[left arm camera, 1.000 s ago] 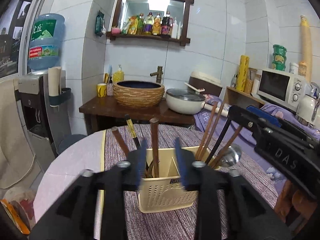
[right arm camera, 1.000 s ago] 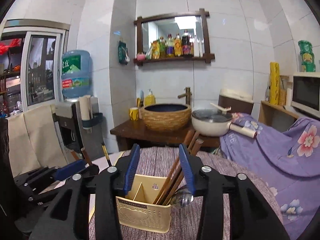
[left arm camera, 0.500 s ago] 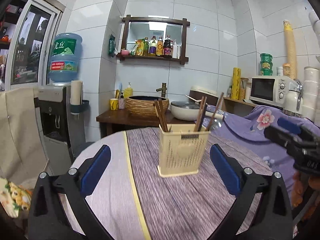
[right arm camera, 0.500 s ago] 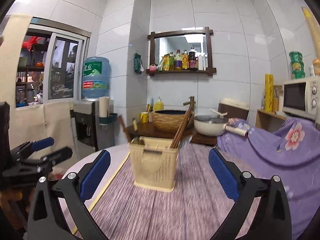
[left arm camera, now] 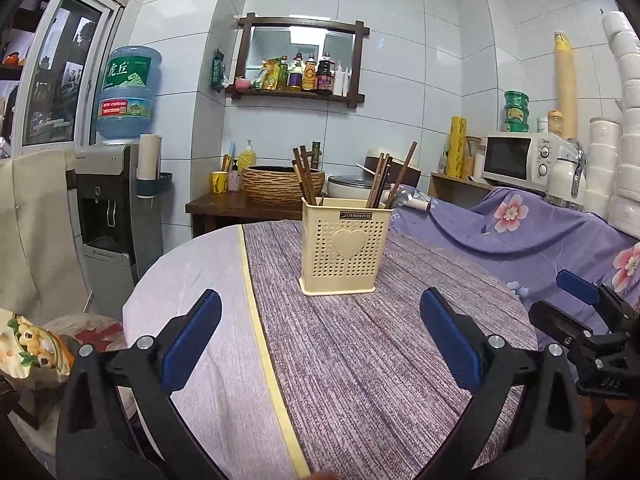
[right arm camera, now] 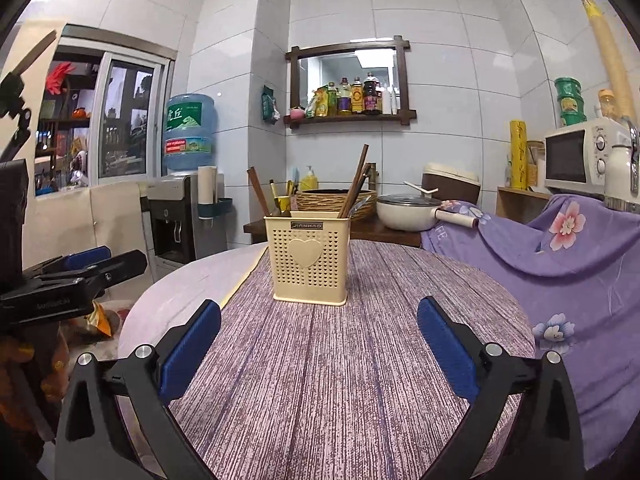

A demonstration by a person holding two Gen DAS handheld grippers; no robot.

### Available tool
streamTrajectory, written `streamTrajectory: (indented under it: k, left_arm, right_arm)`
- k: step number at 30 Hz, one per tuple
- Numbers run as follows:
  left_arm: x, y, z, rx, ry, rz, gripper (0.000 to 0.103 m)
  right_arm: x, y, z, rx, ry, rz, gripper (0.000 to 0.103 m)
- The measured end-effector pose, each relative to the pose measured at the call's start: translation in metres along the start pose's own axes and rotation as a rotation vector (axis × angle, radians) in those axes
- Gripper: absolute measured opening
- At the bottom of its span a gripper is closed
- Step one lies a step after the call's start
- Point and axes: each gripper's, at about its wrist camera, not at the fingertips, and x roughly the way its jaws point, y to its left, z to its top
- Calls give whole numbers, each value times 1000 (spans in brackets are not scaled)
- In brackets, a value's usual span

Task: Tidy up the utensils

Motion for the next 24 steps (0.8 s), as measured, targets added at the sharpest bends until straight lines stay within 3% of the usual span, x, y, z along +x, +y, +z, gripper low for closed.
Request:
streamTrajectory:
  k: [7, 24]
  left_arm:
    - [-8, 10, -7, -38, 3, 21, 97]
    - [-7, 3, -12, -30, 29, 6, 97]
  right_arm:
    - [-8, 15, -5, -54, -22, 13, 97]
    - [-9, 4, -8, 12, 12, 29, 97]
